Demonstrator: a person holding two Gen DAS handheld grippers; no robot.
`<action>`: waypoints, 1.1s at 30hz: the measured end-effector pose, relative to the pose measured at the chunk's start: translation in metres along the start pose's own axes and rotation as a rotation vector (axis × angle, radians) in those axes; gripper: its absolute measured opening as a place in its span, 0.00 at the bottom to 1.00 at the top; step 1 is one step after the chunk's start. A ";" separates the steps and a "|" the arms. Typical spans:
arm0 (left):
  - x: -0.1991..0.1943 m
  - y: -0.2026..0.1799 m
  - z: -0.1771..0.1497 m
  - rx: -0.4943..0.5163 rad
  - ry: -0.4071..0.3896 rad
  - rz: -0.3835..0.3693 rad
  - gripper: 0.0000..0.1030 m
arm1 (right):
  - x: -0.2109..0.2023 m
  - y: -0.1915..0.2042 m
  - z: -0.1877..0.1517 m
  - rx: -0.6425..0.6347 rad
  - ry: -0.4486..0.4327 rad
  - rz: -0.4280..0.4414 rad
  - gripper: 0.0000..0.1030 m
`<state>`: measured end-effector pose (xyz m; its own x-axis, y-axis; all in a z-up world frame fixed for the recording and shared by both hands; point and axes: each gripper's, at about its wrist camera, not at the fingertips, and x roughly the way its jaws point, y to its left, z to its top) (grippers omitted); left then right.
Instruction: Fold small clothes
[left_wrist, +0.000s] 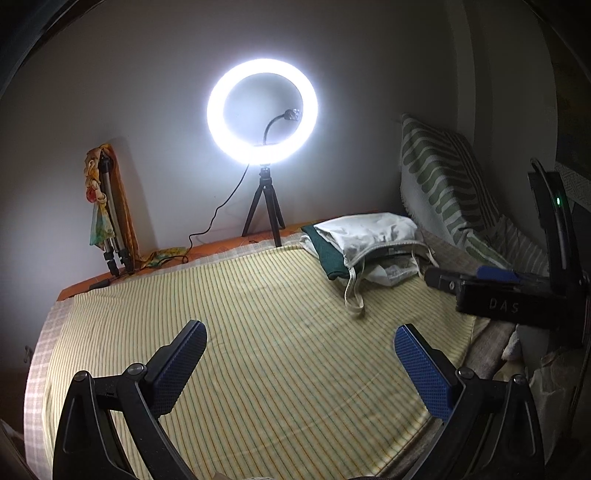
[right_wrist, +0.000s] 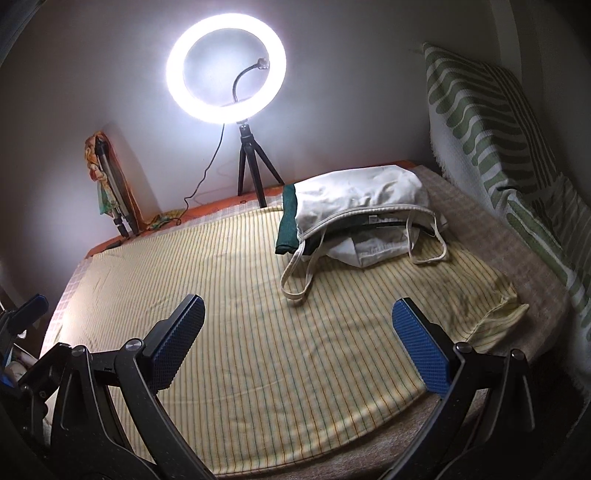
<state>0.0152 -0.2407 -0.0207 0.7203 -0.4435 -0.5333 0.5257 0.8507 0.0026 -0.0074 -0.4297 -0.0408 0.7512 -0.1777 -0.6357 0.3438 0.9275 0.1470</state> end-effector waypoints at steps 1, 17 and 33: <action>0.001 0.000 -0.001 0.006 0.005 0.003 1.00 | 0.001 -0.001 0.000 0.005 -0.001 -0.003 1.00; 0.002 0.000 -0.013 0.021 0.026 0.003 1.00 | 0.005 -0.013 0.001 0.099 -0.008 -0.003 1.00; -0.001 -0.002 -0.011 0.024 0.015 0.007 1.00 | 0.006 -0.013 -0.001 0.108 0.005 -0.005 1.00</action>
<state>0.0086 -0.2385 -0.0296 0.7168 -0.4335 -0.5462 0.5321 0.8463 0.0266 -0.0081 -0.4426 -0.0474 0.7467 -0.1808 -0.6401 0.4067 0.8856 0.2244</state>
